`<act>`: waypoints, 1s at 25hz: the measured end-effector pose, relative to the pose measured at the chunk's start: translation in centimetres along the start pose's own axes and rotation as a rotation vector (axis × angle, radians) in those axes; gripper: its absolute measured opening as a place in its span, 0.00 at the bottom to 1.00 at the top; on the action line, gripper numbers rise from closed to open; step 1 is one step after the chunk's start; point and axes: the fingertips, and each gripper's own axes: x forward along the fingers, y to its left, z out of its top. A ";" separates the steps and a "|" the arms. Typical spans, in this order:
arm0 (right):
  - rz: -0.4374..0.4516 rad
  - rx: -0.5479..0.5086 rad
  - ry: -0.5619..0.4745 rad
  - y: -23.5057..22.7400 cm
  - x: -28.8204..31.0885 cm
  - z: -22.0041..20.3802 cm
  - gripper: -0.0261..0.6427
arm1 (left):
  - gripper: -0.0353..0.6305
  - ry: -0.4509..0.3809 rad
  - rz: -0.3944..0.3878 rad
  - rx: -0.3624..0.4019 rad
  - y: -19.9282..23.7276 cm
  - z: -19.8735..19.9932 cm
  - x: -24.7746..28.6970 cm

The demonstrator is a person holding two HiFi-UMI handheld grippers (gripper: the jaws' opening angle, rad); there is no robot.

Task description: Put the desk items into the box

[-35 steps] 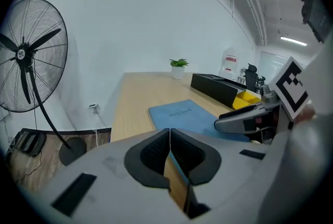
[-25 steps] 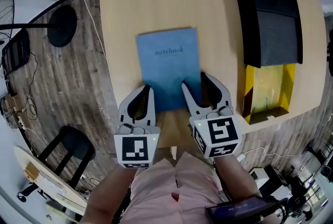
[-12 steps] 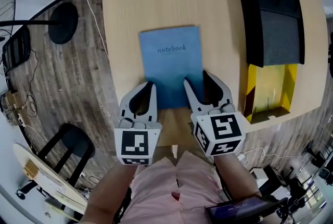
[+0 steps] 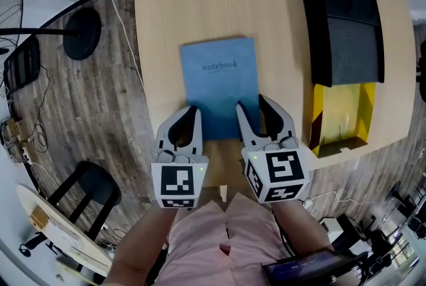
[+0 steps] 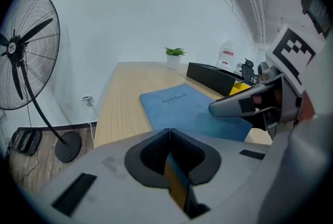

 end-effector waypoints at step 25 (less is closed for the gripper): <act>0.198 0.264 -0.107 1.7 -2.4 2.9 0.09 | 0.08 -0.055 0.066 -0.007 0.4 0.2 -1.1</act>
